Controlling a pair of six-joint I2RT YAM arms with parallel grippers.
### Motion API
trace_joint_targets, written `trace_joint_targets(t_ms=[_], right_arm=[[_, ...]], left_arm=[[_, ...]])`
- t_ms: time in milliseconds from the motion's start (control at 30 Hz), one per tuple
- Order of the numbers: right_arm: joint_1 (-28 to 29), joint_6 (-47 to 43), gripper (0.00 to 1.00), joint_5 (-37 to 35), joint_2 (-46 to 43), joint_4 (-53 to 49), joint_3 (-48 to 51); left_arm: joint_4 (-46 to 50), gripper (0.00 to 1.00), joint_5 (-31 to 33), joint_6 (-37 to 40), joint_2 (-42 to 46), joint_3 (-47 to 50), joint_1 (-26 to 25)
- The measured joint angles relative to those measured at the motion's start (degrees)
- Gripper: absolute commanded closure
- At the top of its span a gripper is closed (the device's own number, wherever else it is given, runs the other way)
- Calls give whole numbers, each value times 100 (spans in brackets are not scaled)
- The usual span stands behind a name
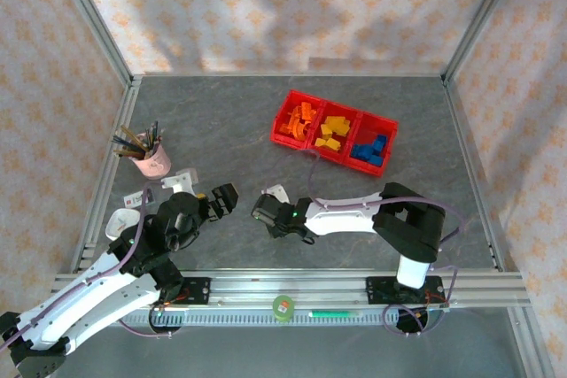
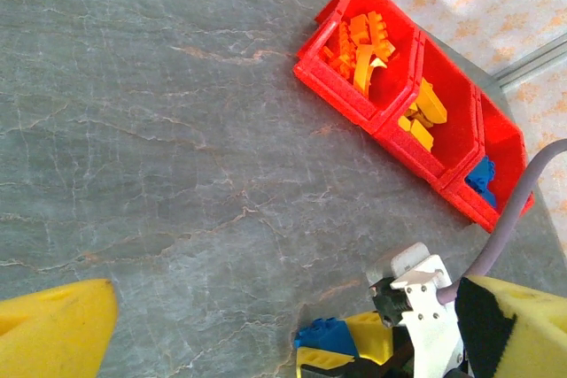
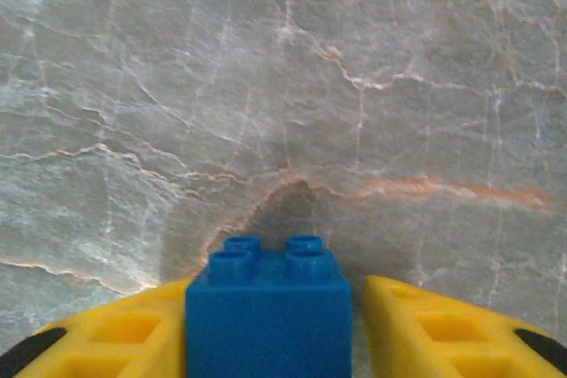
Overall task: Sort the legos into containers by color
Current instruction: Pick up the lego from the bottom-center of the table.
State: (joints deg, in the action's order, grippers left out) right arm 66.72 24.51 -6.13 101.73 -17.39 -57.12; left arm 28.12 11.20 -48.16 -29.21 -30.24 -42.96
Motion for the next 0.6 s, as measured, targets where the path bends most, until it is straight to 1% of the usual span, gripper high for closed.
trace_joint_targets(t_ms=[67,200,300,400,500,600], right_arm=[[0,7,64,-9,0,46,0],[0,35,68,-33,-2,44,-7],[-20,101,69,-35,-74,4,-11],[-144,168,69,-33,-420,-83,-11],[-437,247,69,-37,-944,-157,-11],[-883,302,69,-74,-1438,-256,-9]], left_arm=[[-2,1,0,0,0,0,0],[-4,1,-2,0,-4,0,0],[-17,1,-4,2,-28,0,0],[-59,1,-7,11,-116,-2,0],[-136,1,-26,33,-302,-4,0],[-273,1,-76,120,-546,-46,0]])
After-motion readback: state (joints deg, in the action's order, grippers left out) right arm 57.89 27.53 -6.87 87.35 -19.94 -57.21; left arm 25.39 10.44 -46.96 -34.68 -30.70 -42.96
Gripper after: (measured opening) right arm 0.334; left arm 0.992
